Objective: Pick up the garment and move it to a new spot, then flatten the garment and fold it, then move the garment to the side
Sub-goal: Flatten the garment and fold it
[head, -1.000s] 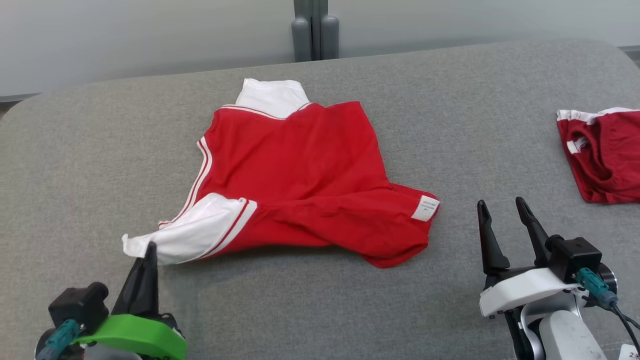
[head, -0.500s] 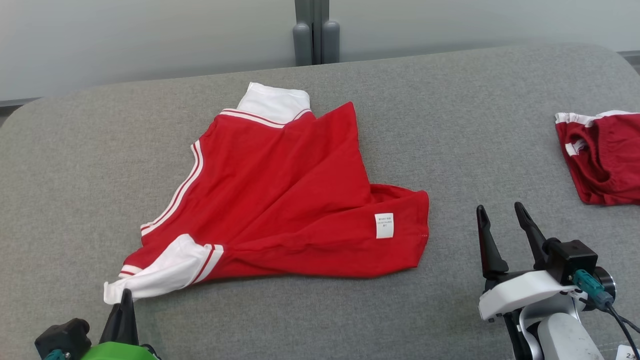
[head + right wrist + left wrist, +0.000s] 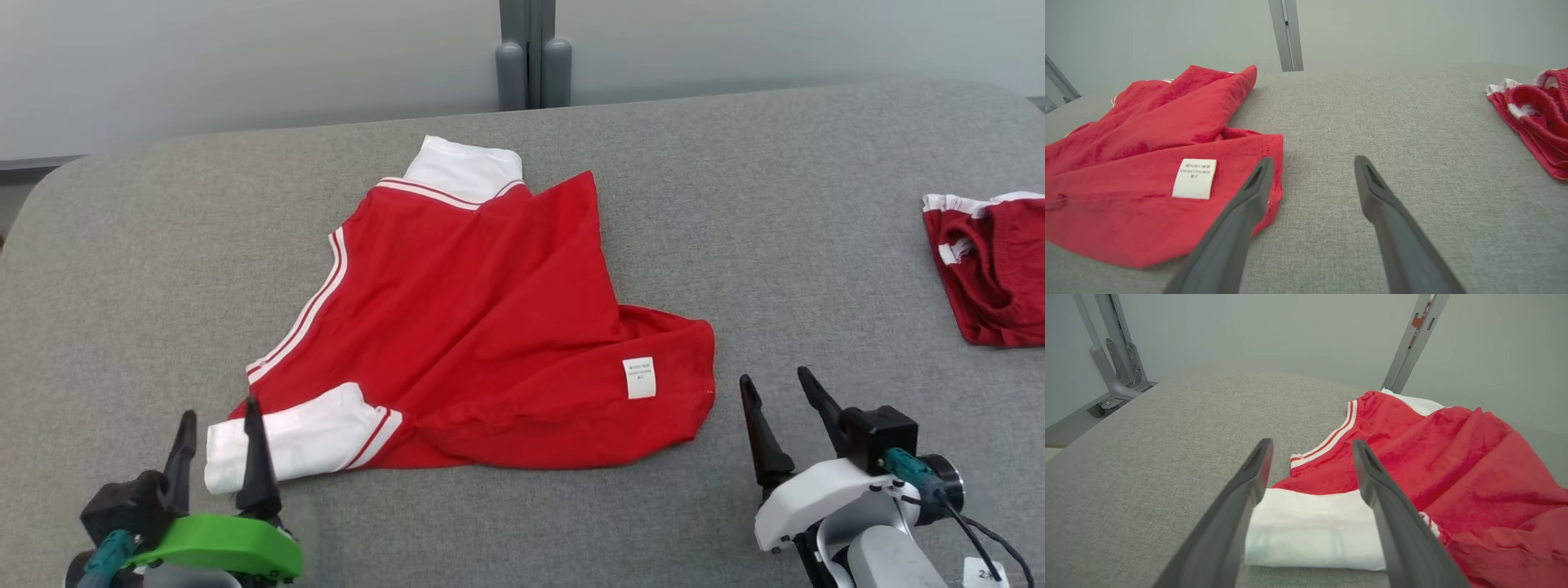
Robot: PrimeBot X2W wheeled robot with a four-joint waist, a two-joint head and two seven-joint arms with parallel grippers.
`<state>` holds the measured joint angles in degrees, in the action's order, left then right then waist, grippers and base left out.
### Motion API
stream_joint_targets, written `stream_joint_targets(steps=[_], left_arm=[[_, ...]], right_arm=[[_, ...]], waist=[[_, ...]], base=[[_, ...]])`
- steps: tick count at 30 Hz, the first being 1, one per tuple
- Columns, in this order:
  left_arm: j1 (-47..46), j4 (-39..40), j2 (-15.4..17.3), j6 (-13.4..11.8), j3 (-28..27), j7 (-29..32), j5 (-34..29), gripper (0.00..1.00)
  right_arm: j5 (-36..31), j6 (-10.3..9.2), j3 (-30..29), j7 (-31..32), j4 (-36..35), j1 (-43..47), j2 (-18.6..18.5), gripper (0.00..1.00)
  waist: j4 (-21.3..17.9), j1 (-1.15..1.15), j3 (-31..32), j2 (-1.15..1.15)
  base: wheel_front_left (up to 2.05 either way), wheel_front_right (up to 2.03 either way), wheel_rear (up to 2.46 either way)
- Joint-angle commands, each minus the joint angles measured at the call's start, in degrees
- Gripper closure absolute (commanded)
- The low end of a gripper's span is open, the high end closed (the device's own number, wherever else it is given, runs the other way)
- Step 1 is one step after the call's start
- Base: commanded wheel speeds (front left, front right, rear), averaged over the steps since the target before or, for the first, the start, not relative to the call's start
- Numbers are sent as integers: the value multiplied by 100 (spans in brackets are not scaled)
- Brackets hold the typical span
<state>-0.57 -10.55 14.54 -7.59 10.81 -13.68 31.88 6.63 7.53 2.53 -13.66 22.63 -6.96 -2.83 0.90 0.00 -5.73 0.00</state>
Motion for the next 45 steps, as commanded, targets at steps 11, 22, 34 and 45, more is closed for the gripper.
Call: stream_joint_targets(steps=[11, 22, 34, 45], left_arm=[[-304, 263, -286, 81, 605, 41, -299, 0], [-262, 353, -311, 50, 748, 25, -334, 0], [-221, 368, -294, 28, 804, 30, -284, 0], [-328, 389, -362, 18, 892, 5, -312, 0]], right_arm=[[-231, -9, 337, 260, 1315, -718, -12, 0], [-88, -9, 645, 148, 2329, -1244, -15, 100], [-484, -9, 196, -72, 2457, -2122, -201, 100], [-567, -9, 109, -149, 2037, -2441, -233, 100]], waist=[[227, 0, -73, 0], [353, 0, -57, 0], [389, 0, -14, 0], [259, 0, -81, 0]], base=[[0, 0, 0], [0, 0, 0], [0, 0, 0], [0, 0, 0]])
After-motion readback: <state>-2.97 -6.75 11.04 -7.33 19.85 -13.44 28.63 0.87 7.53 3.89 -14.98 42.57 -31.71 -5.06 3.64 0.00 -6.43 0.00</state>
